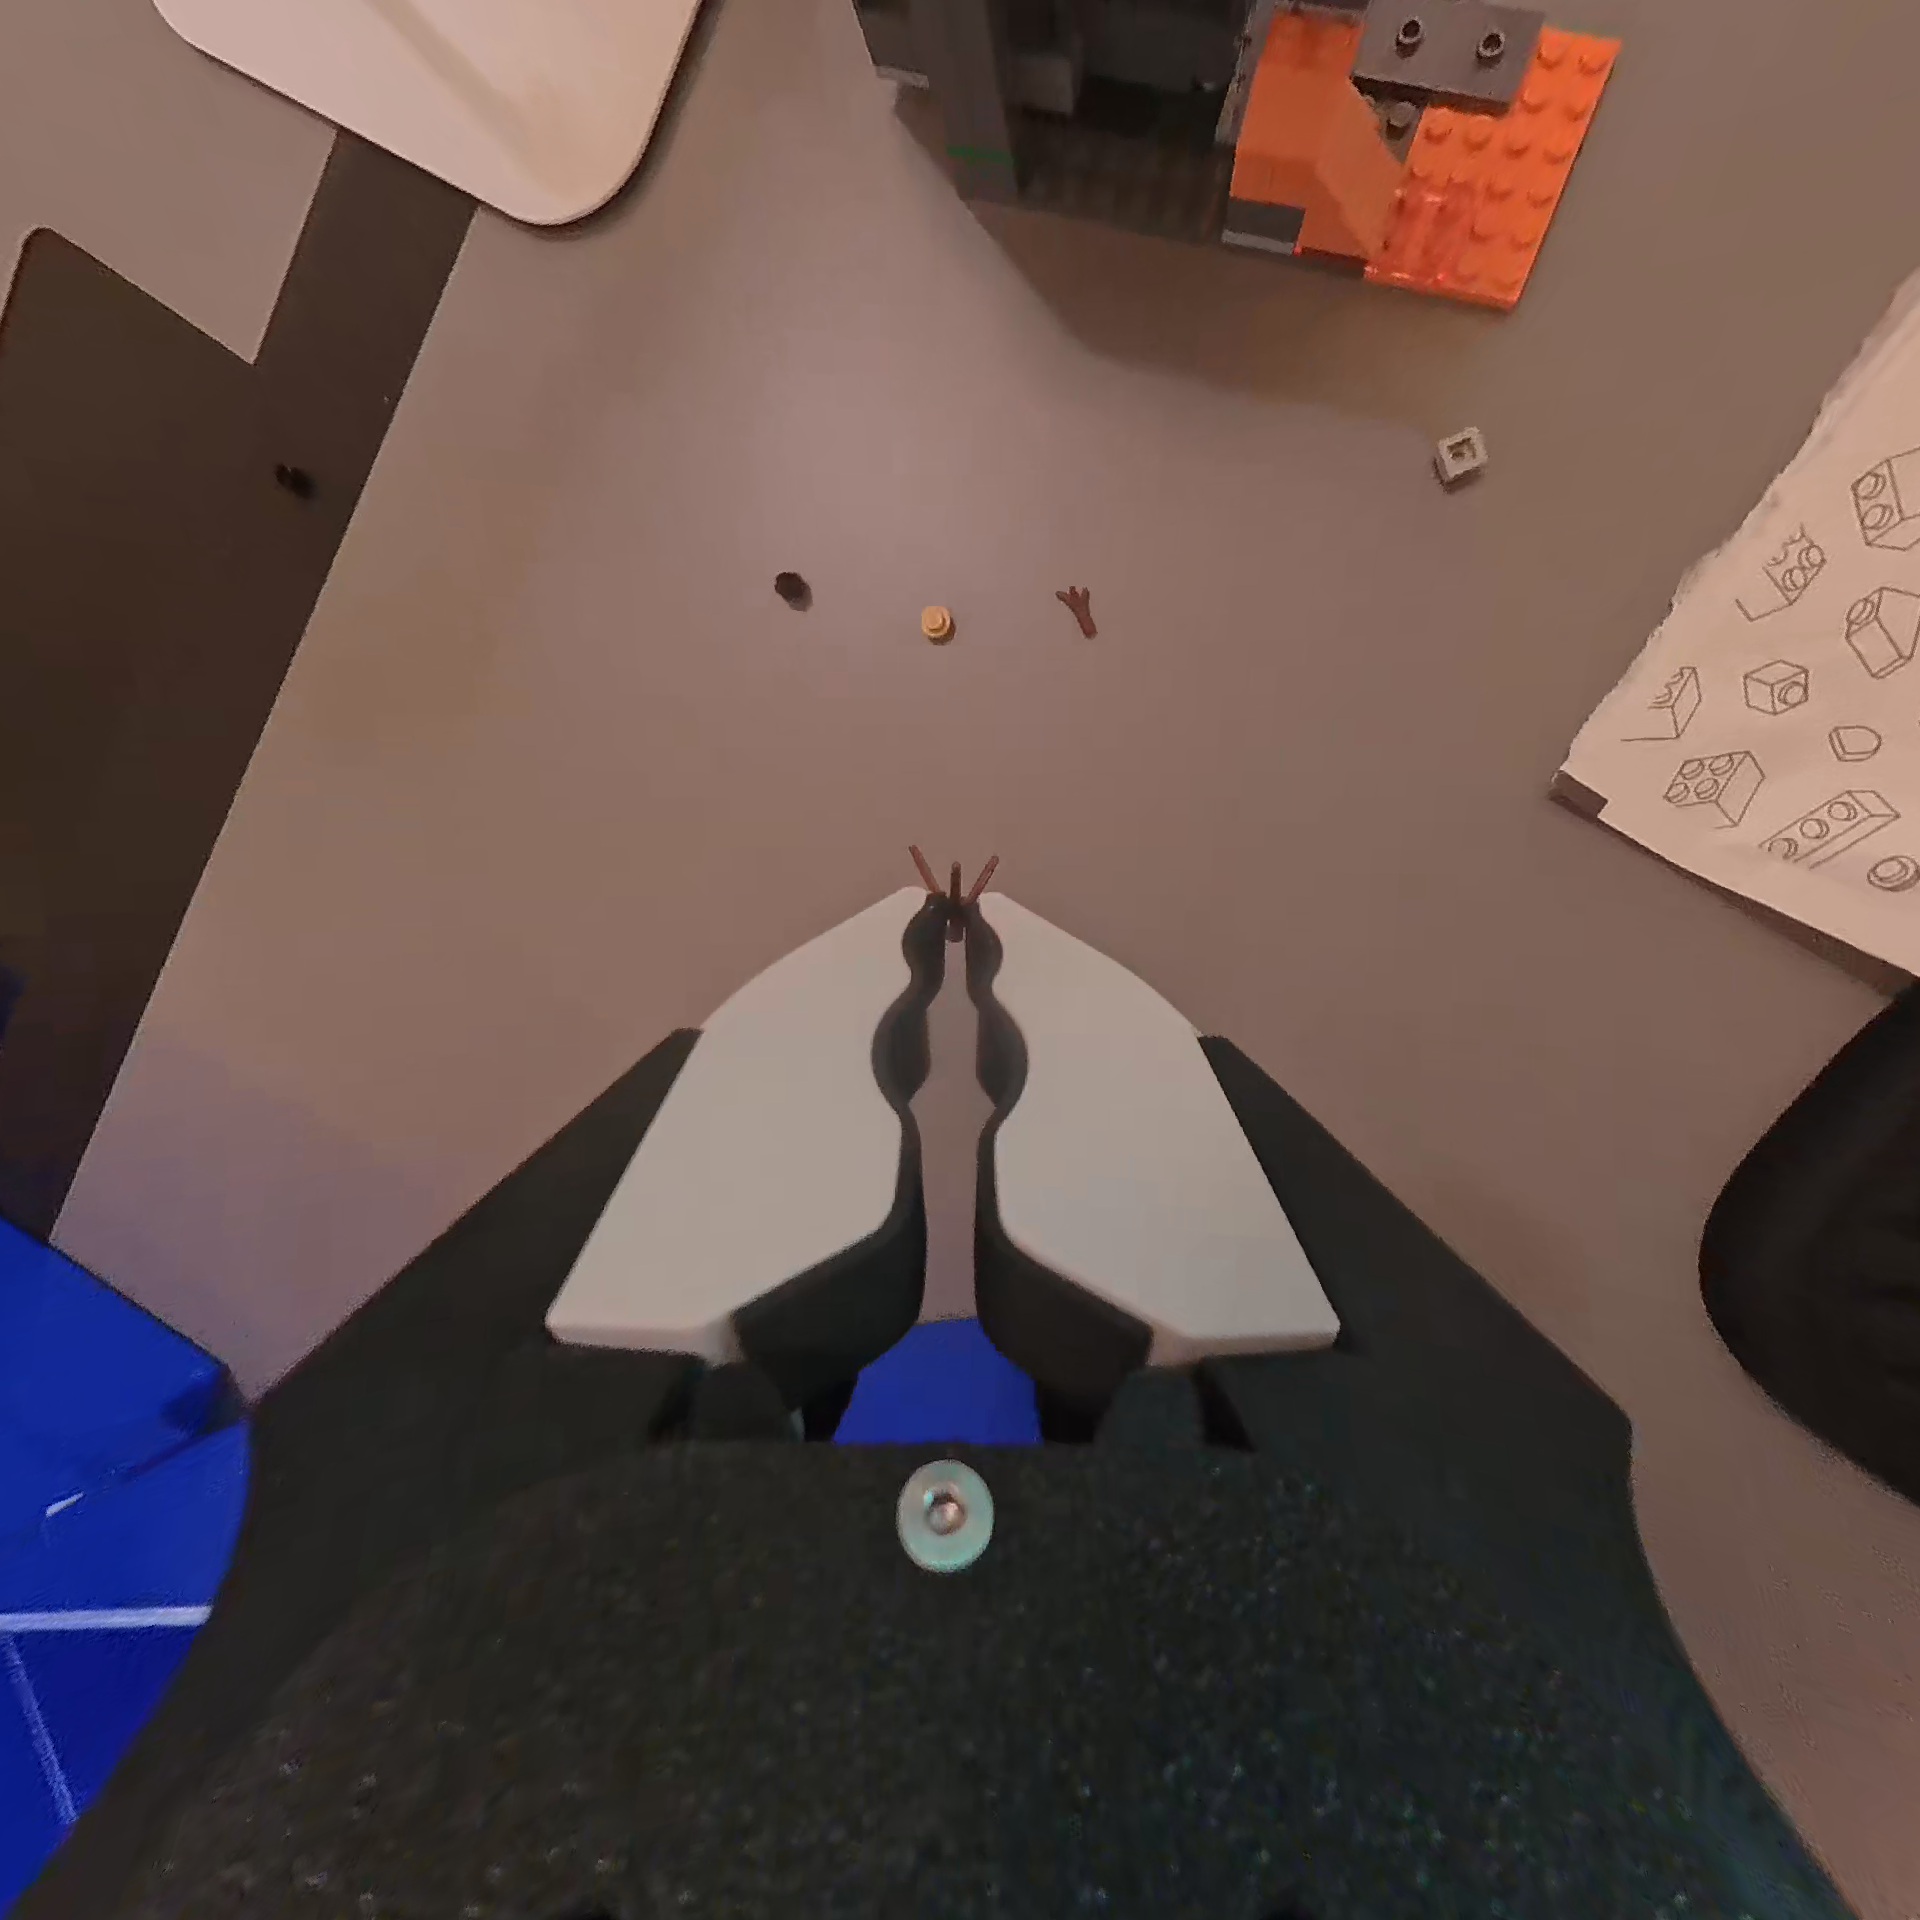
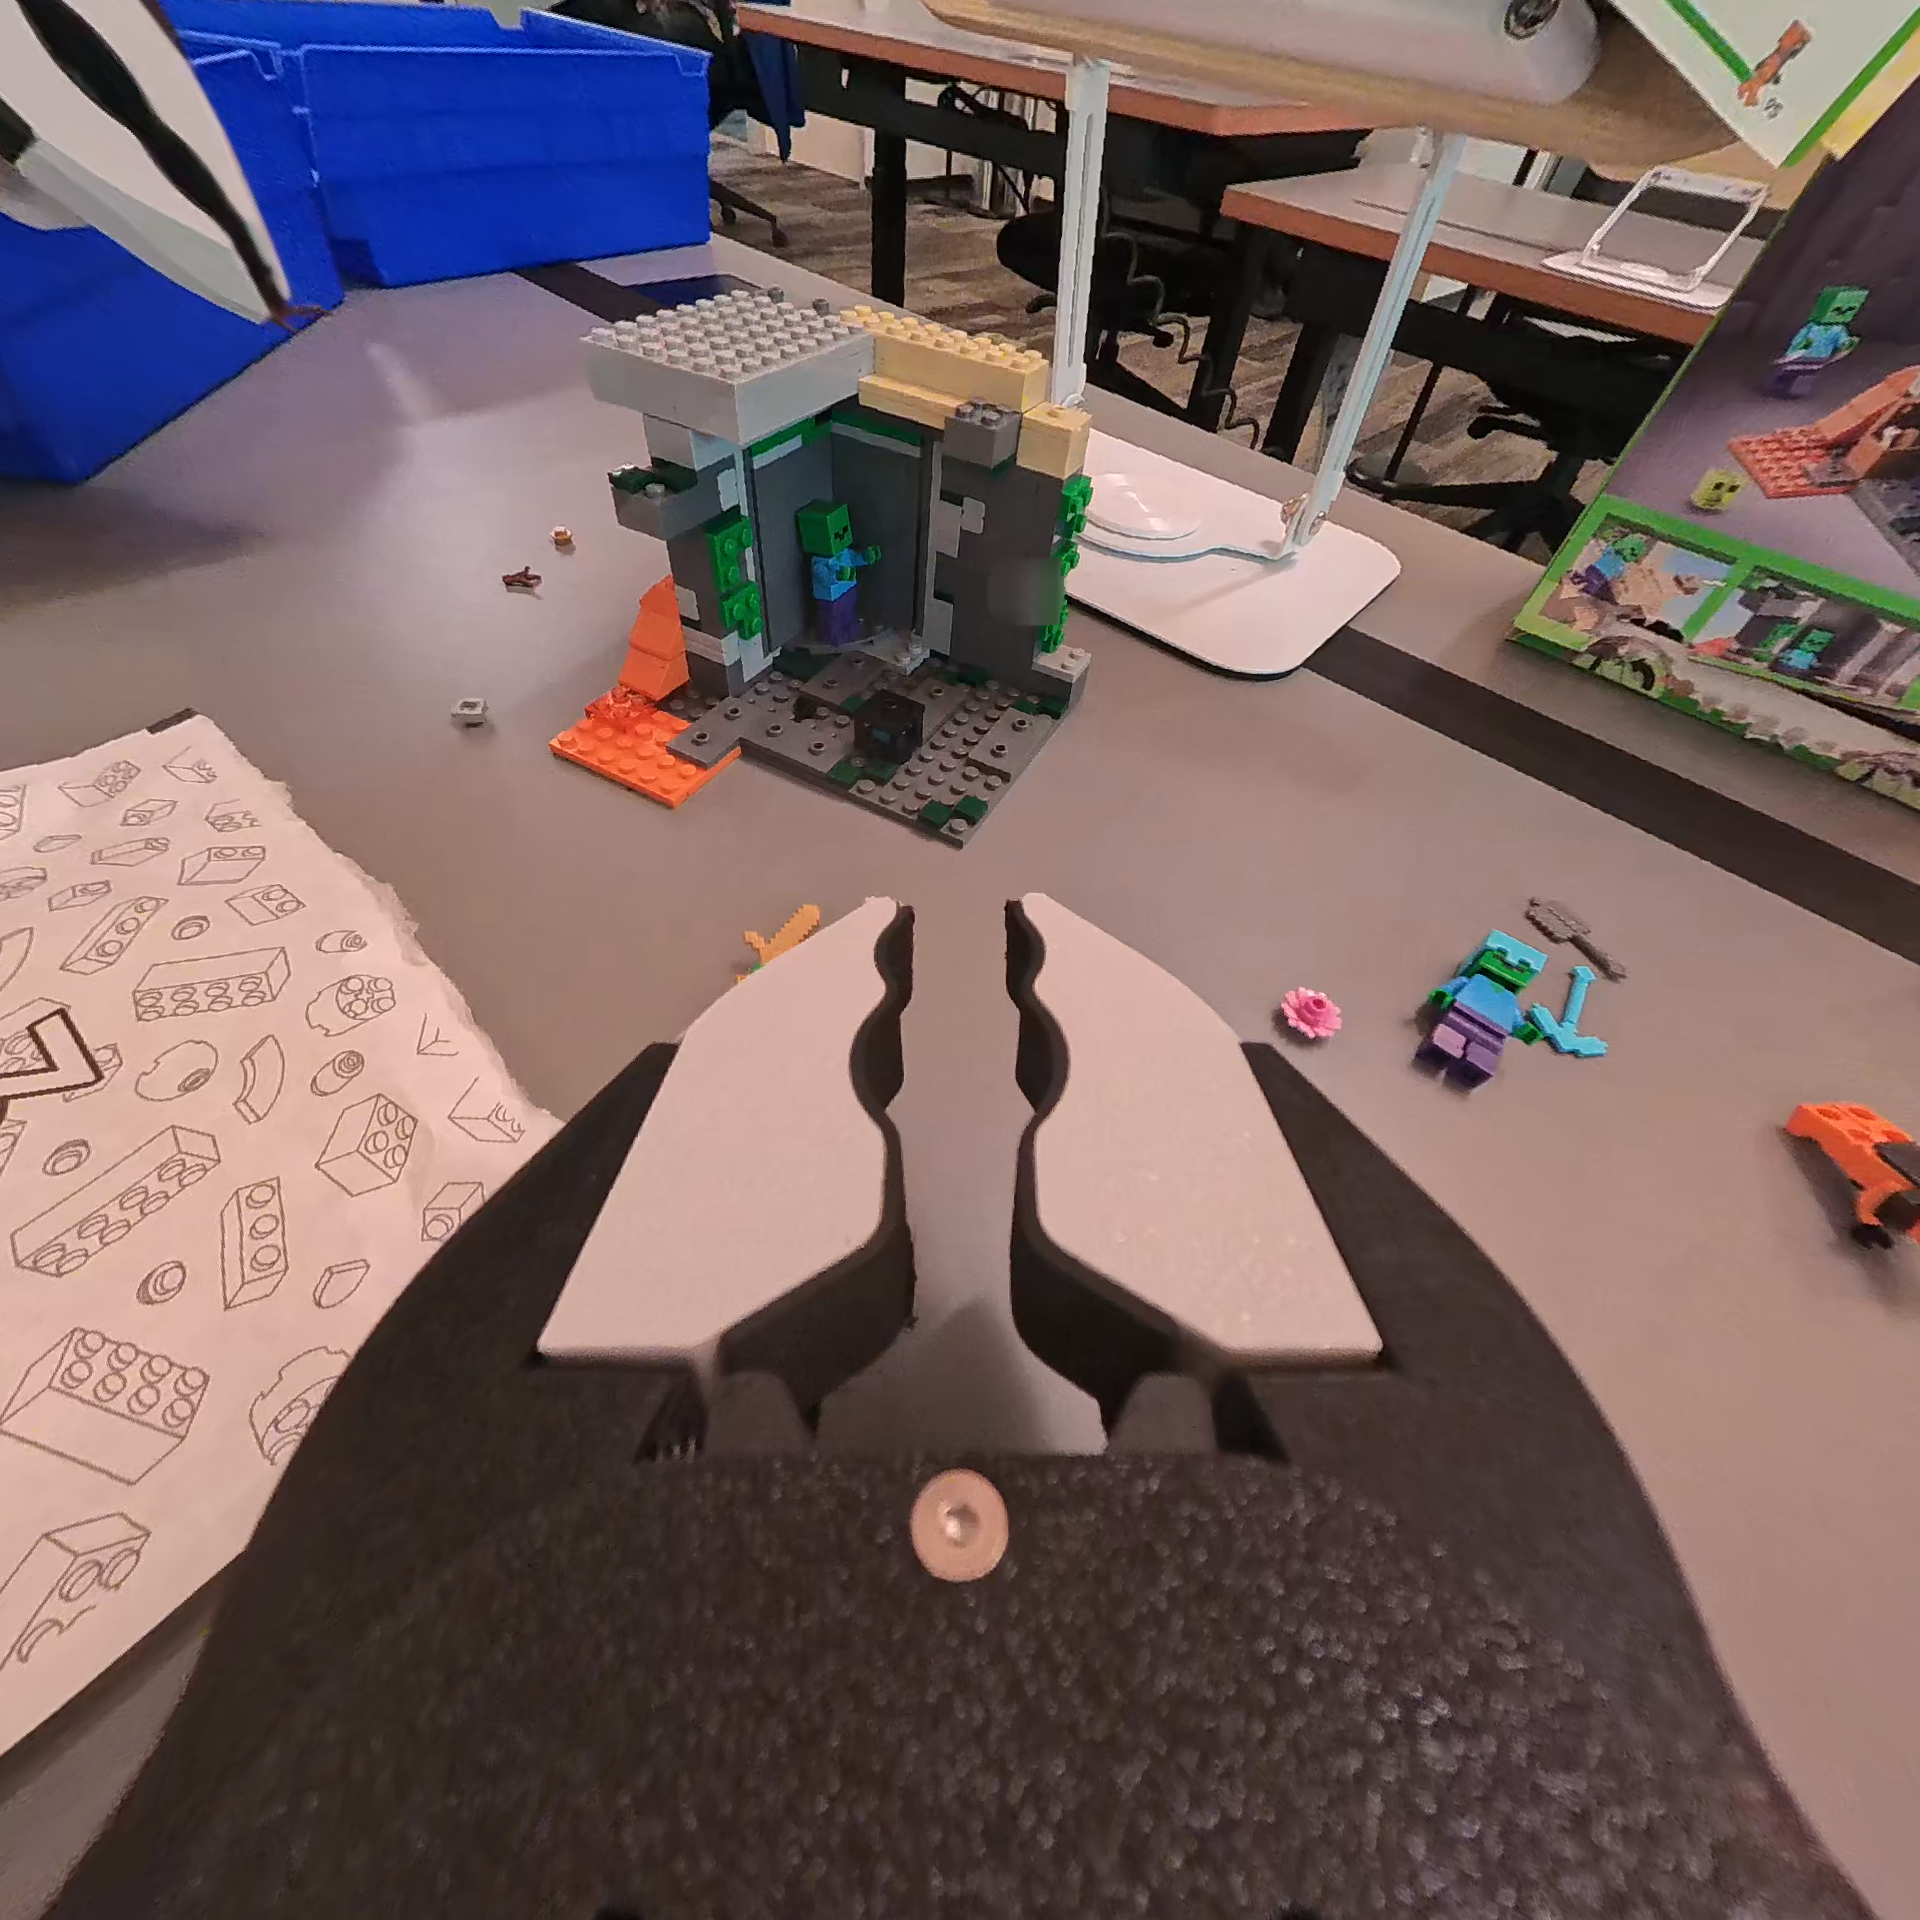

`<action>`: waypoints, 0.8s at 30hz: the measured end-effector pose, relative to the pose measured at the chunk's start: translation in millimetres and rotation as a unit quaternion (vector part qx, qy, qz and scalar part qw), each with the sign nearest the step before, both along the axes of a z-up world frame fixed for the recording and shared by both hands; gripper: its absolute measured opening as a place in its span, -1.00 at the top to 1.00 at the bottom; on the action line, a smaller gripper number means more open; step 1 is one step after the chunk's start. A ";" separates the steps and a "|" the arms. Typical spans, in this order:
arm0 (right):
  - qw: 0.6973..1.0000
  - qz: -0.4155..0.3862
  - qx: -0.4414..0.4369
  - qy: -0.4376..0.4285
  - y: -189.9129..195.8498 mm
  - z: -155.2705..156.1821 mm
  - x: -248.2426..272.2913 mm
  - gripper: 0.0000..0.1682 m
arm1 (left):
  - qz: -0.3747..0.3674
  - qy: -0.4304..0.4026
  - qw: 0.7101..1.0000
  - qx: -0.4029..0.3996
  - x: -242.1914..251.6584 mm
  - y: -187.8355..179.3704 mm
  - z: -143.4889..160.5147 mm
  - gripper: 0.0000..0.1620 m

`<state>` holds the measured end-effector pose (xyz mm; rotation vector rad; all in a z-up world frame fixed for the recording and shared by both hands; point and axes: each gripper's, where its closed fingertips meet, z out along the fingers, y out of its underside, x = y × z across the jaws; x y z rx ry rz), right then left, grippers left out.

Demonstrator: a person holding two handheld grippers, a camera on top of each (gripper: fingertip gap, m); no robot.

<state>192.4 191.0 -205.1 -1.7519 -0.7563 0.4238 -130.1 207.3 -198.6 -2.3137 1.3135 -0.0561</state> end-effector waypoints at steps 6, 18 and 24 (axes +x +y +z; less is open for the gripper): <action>1.000 0.001 0.000 -0.003 -0.3 -1.4 -0.1 0.81 | 0.004 -0.001 1.000 0.008 -5.1 -3.6 3.9 0.96; 1.000 0.000 -0.001 0.003 -0.1 -0.9 2.5 0.83 | 0.080 -0.024 0.994 0.073 -68.8 -16.3 54.8 0.96; 1.000 0.000 0.000 0.005 -0.2 -0.3 2.7 0.84 | 0.157 -0.031 0.983 0.093 -133.3 -35.4 71.4 0.96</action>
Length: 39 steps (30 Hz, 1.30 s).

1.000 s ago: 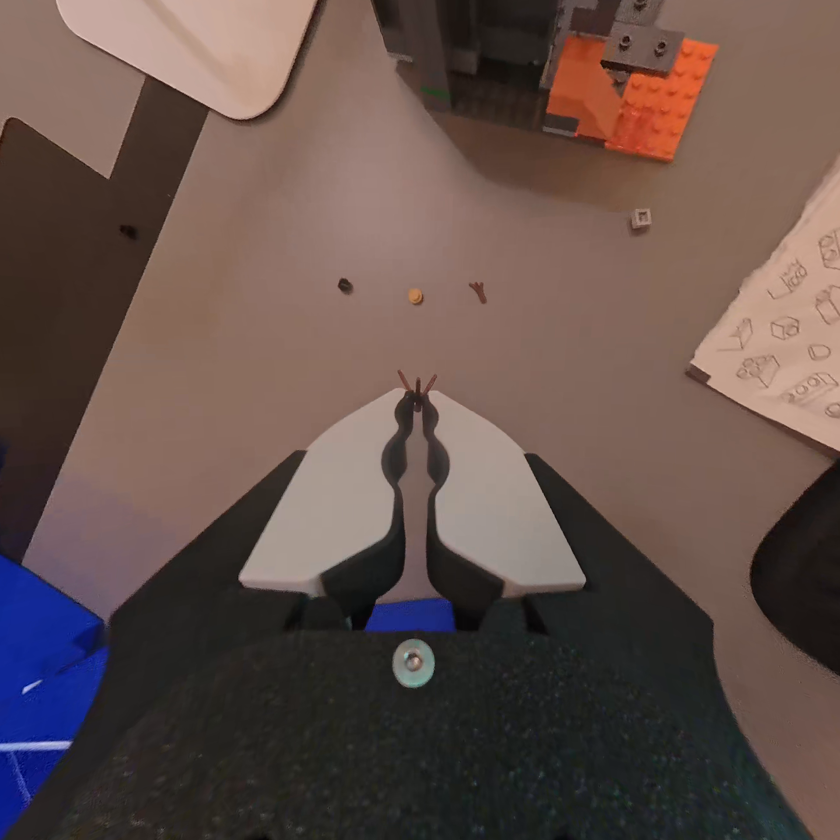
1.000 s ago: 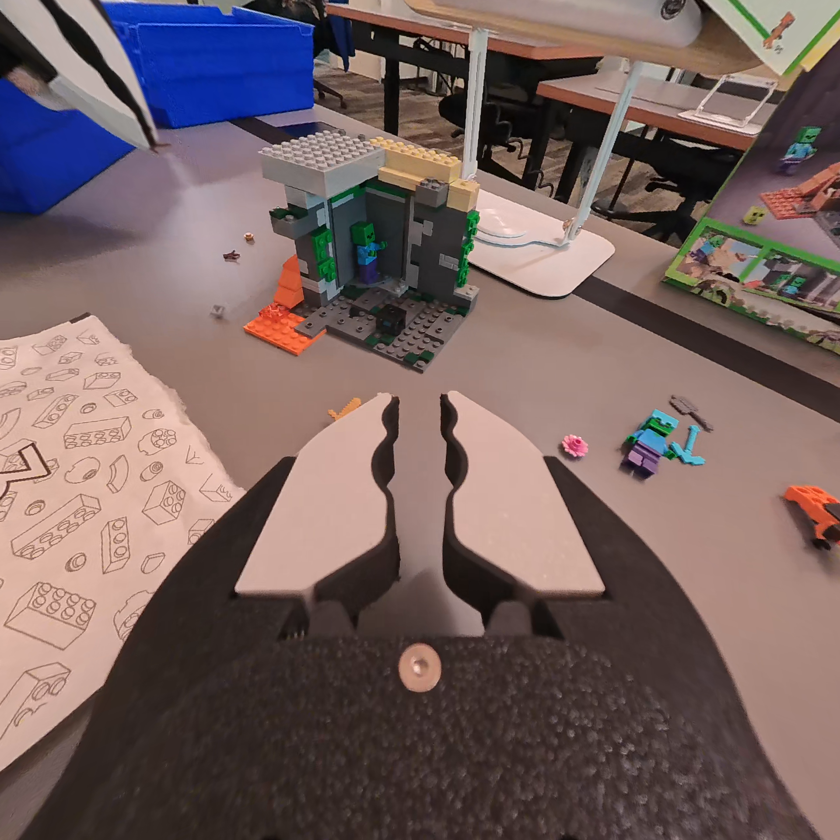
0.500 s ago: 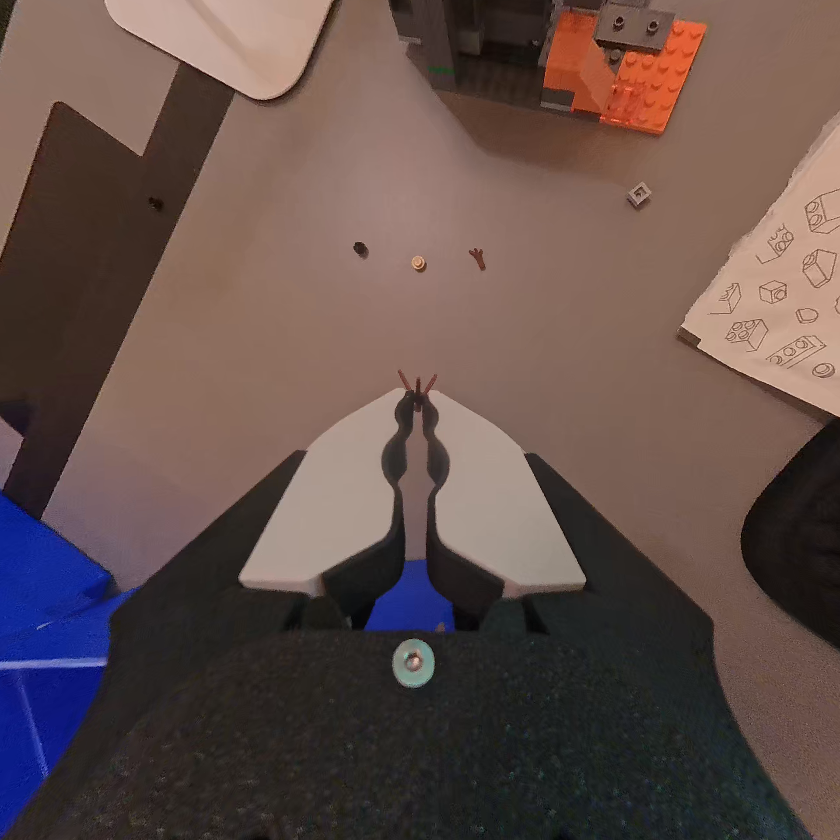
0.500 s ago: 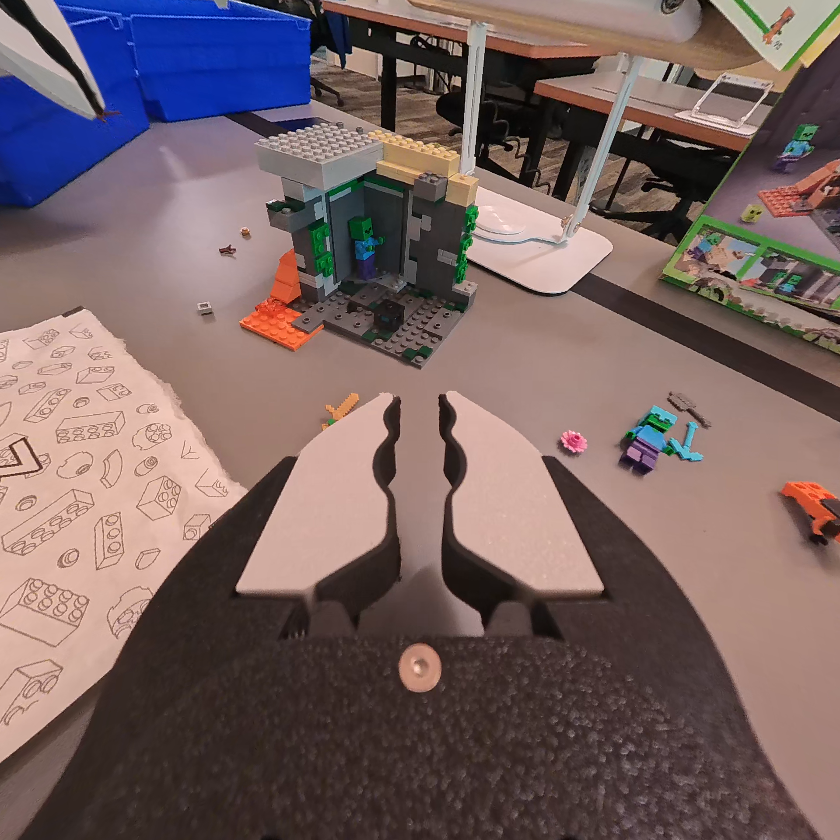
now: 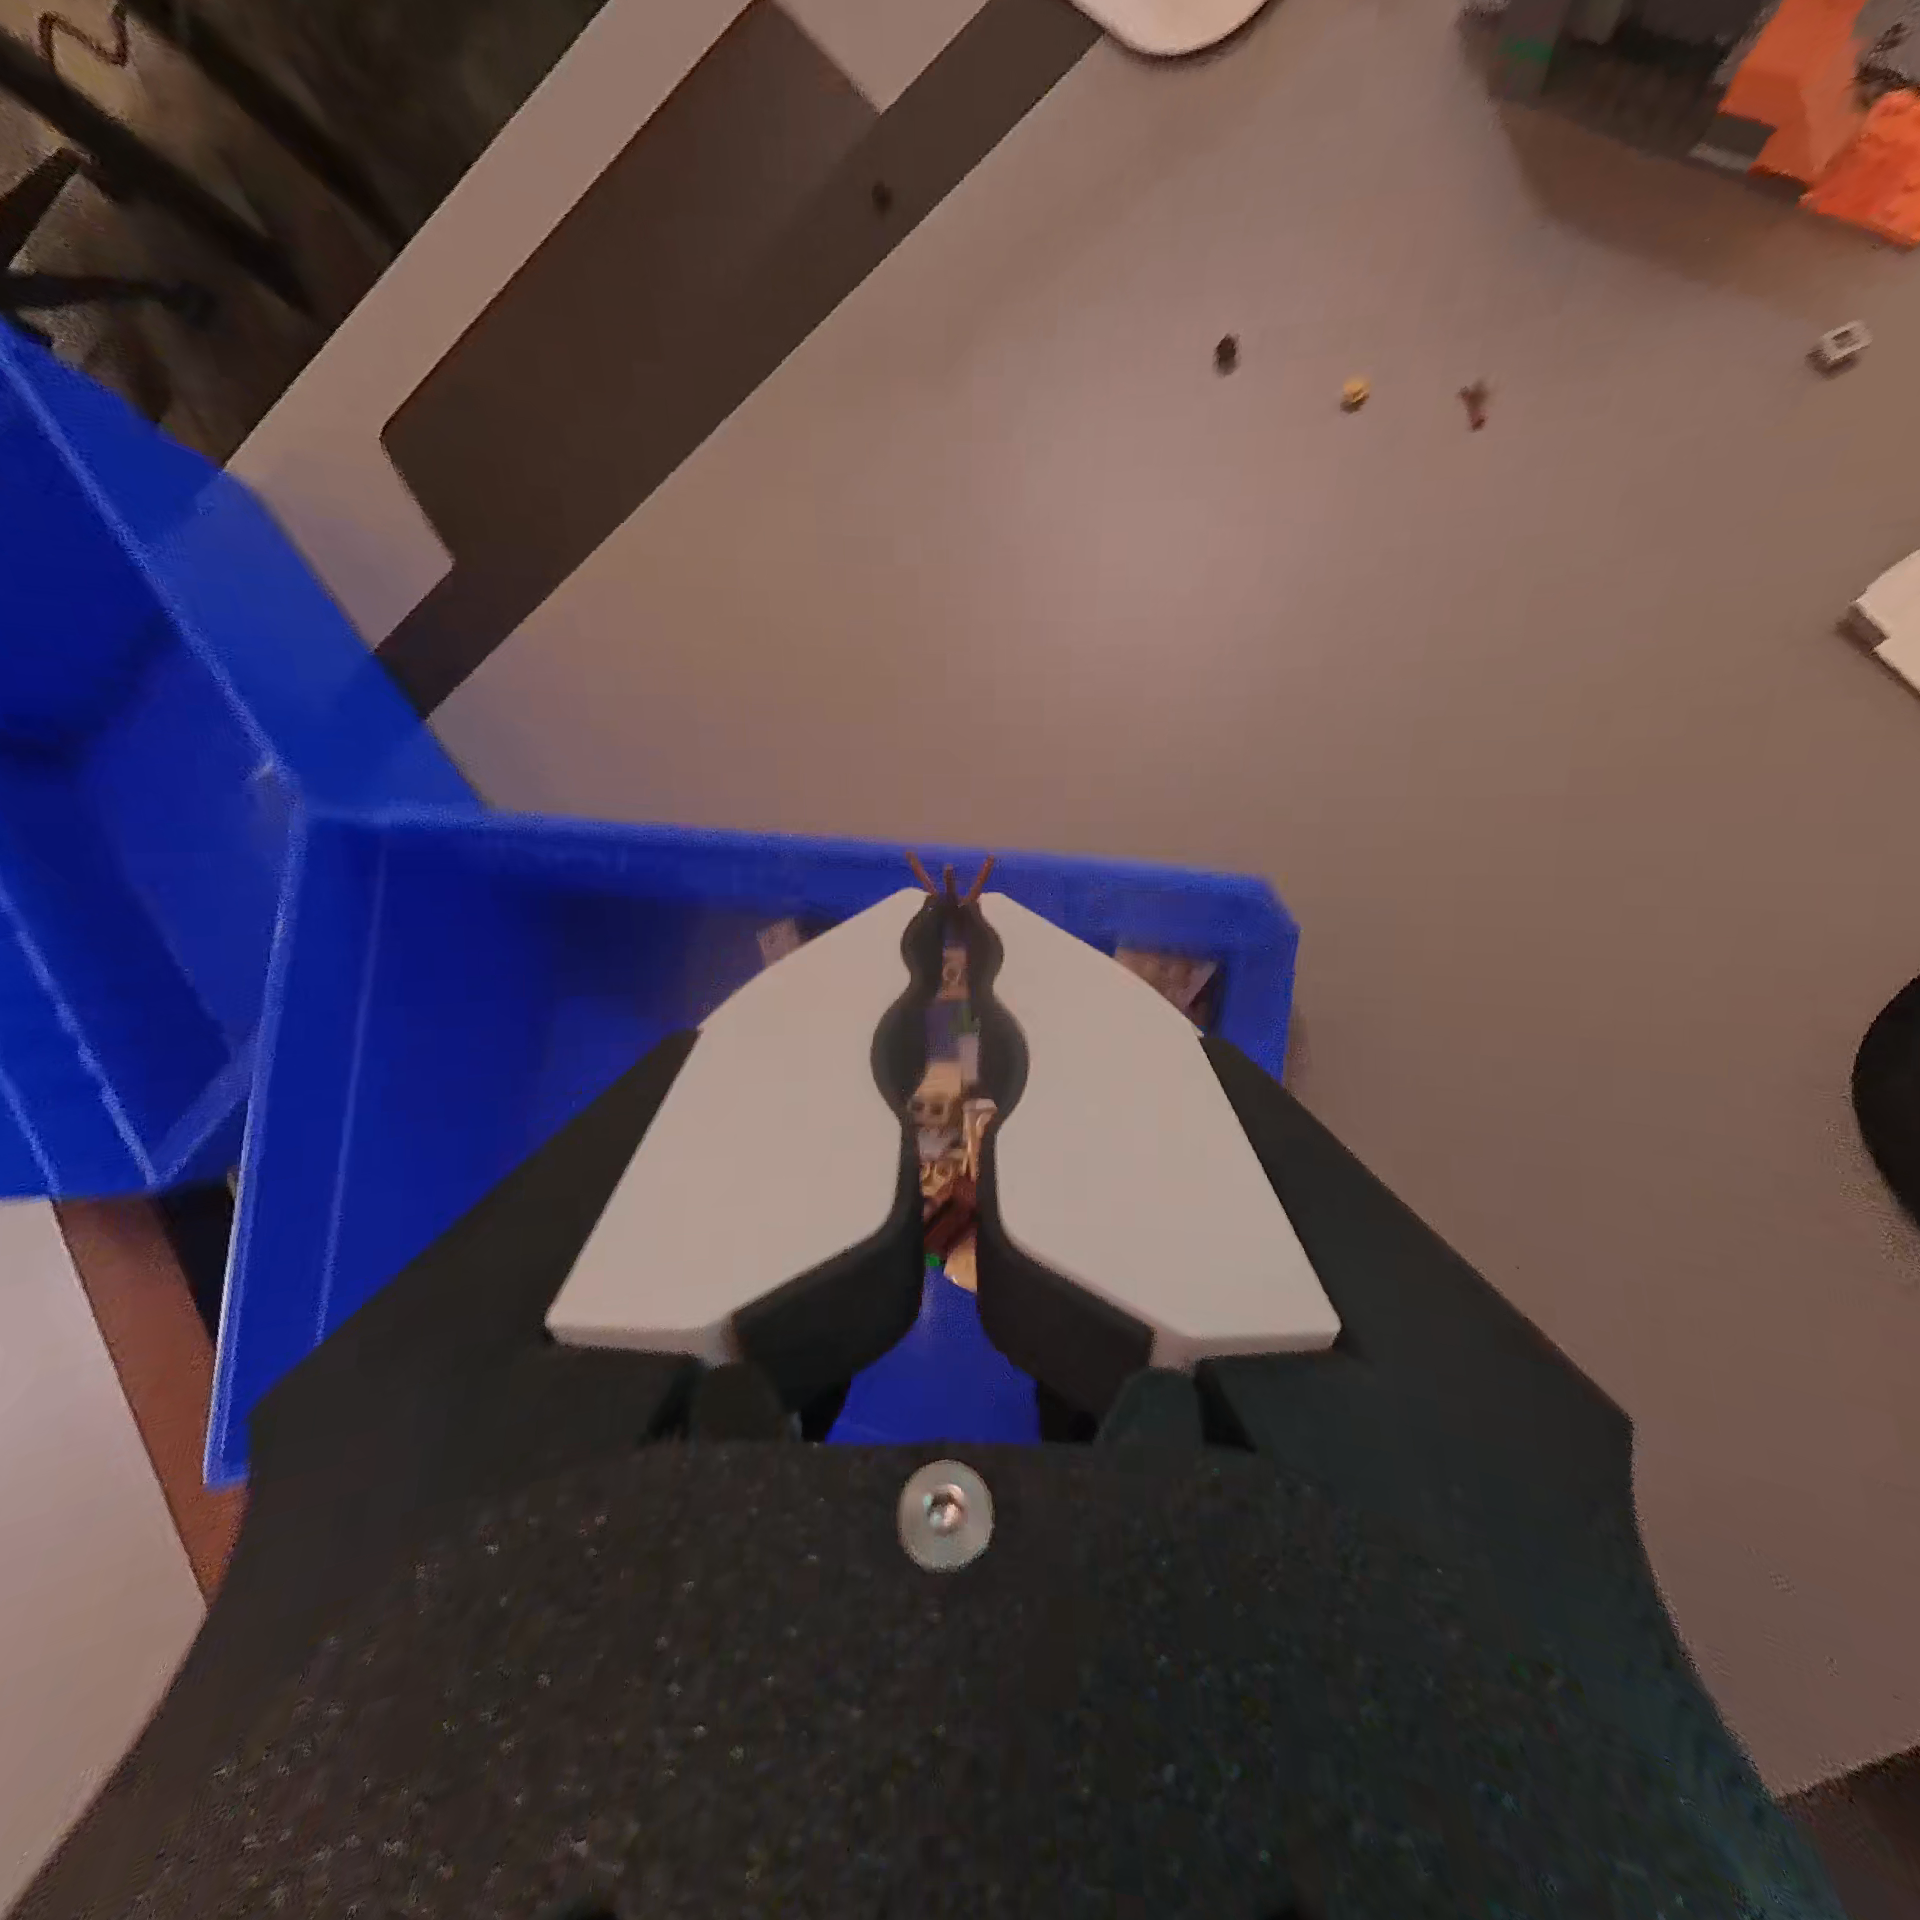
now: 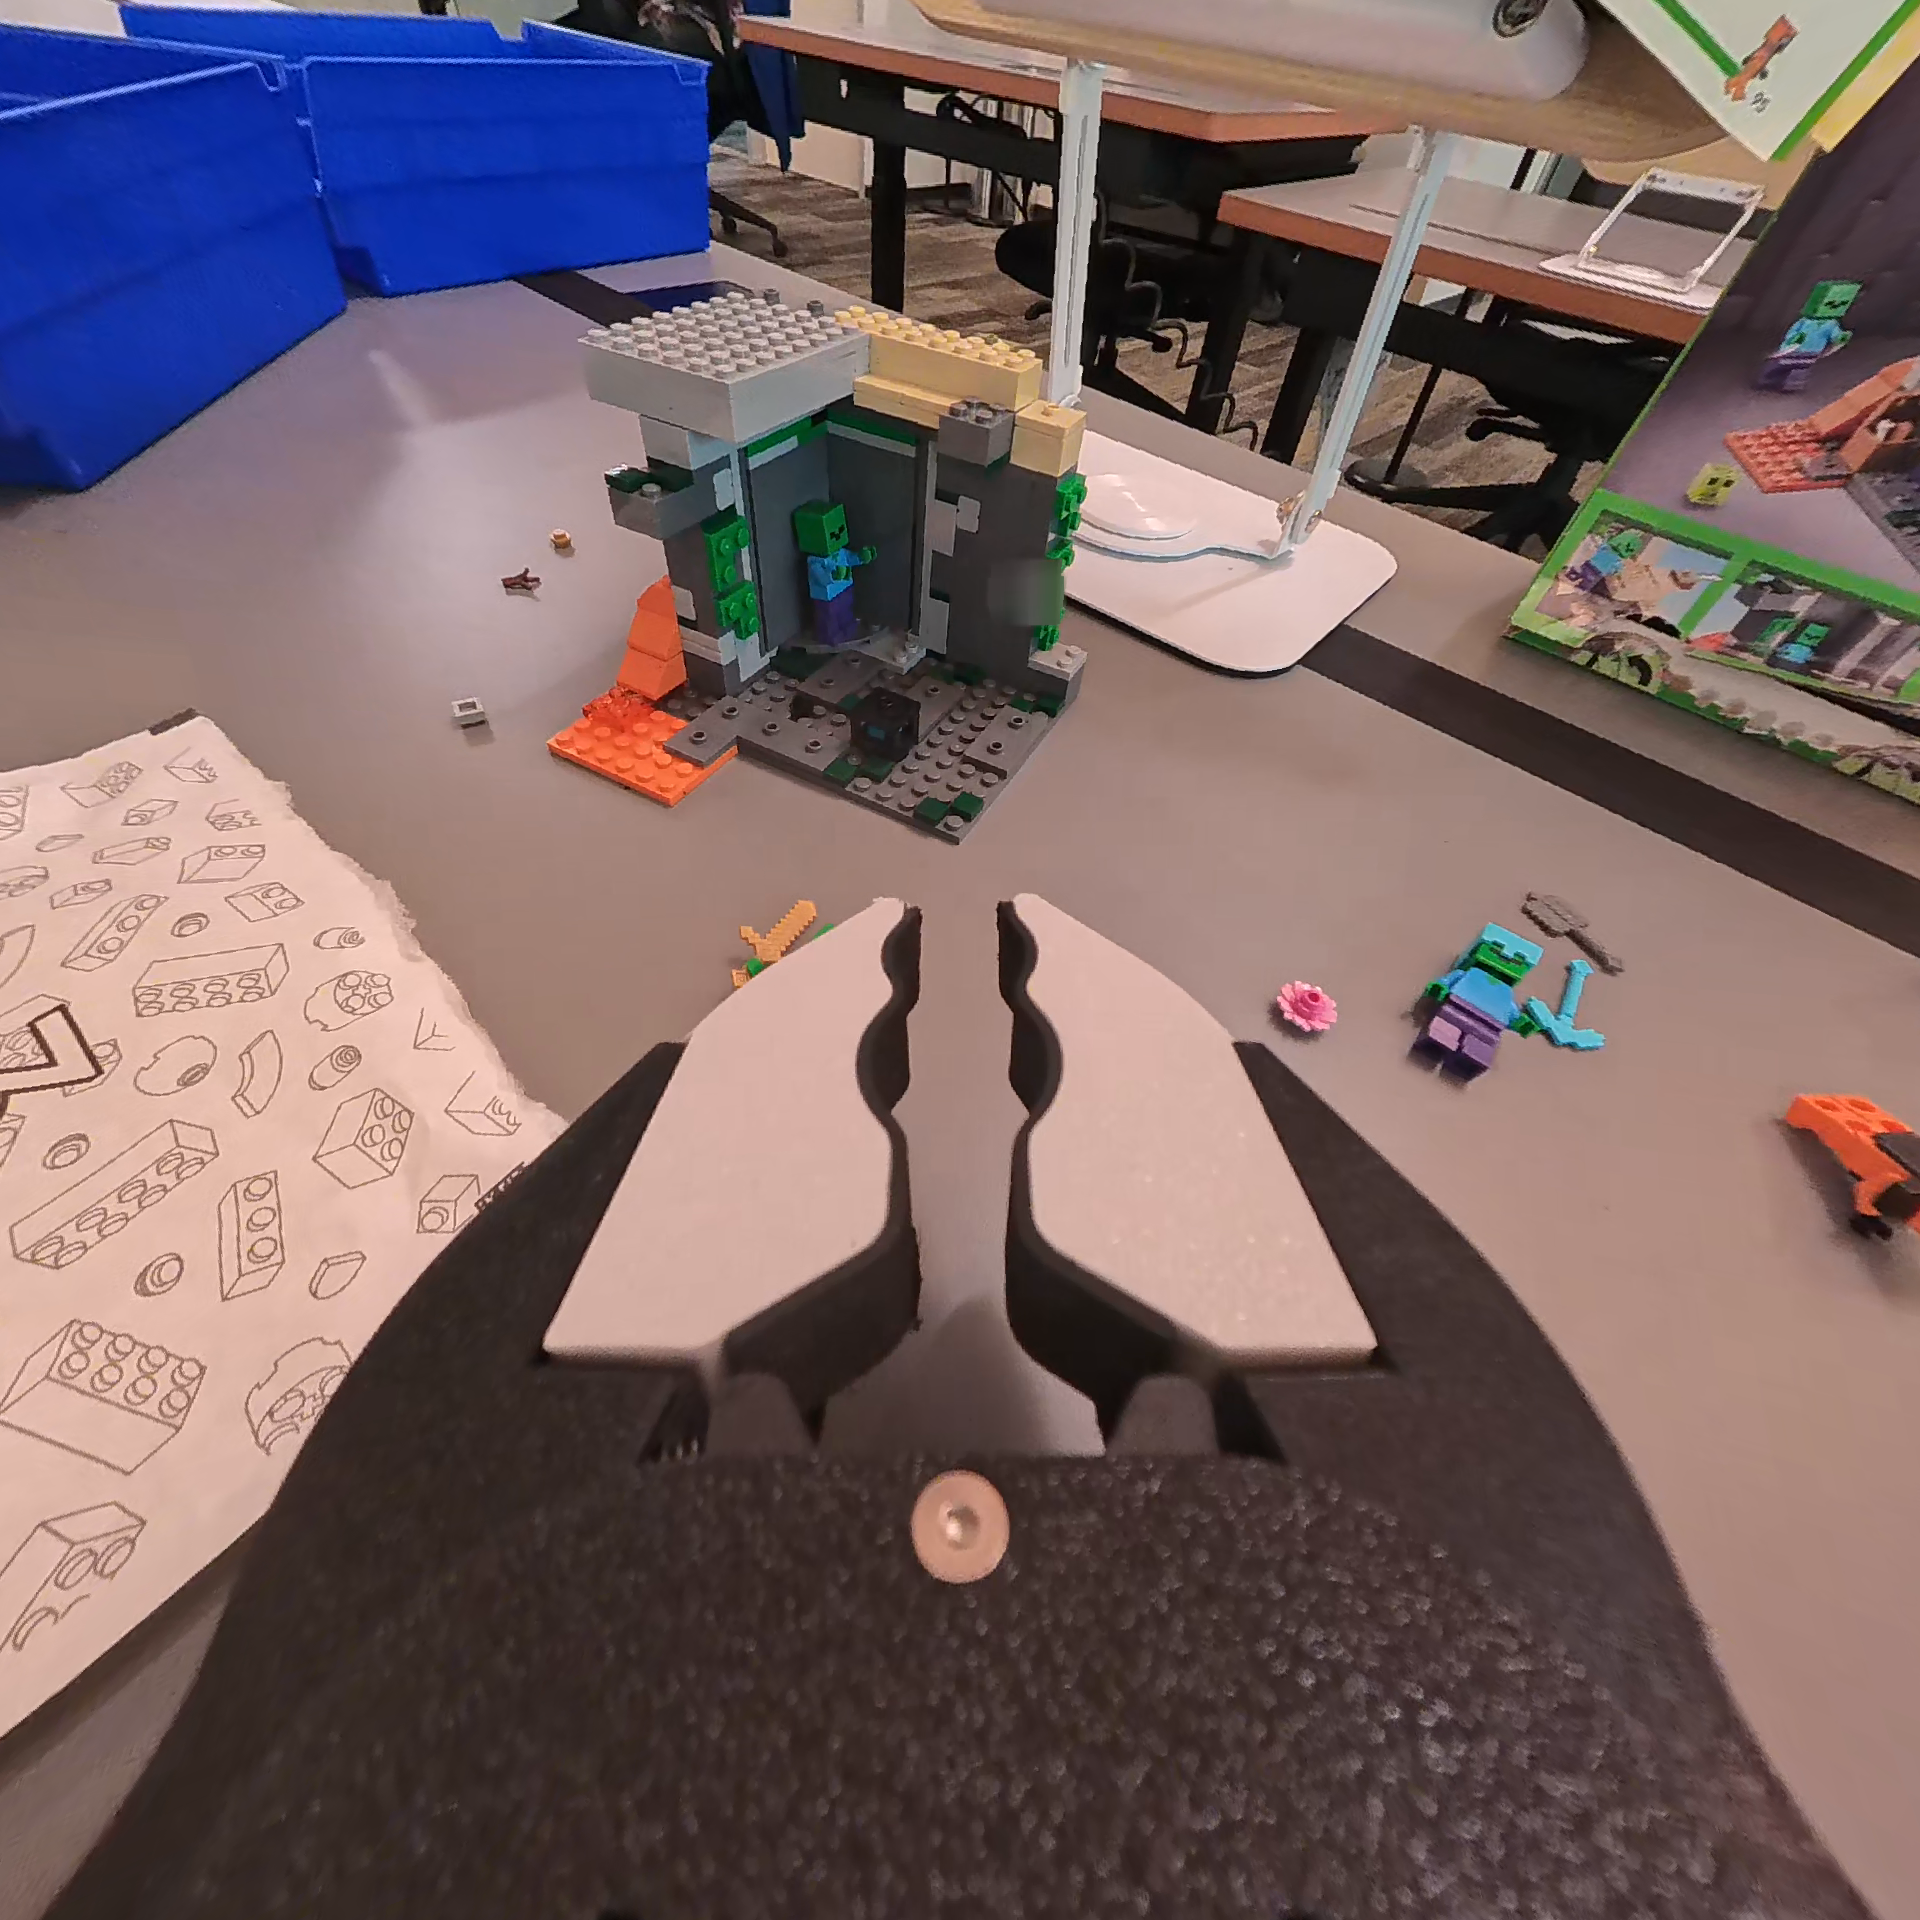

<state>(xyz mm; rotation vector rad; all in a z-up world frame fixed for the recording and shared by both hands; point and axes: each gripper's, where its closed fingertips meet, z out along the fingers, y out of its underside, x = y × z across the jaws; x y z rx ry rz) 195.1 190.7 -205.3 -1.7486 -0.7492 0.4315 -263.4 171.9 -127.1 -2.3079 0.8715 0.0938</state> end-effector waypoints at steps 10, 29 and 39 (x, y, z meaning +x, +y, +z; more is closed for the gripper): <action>1.000 -0.002 0.015 0.005 0.0 3.7 0.6 0.84 | 0.048 -0.010 0.998 -0.030 -47.0 -30.5 -38.0 0.89; 0.999 -0.032 0.023 -0.013 6.5 9.9 8.2 0.84 | 0.028 -0.075 0.994 0.080 -22.5 -29.7 -17.7 0.65; 0.974 -0.210 0.012 -0.082 112.8 70.7 127.9 0.69 | -0.129 -0.199 0.943 0.234 129.7 -39.9 37.2 0.74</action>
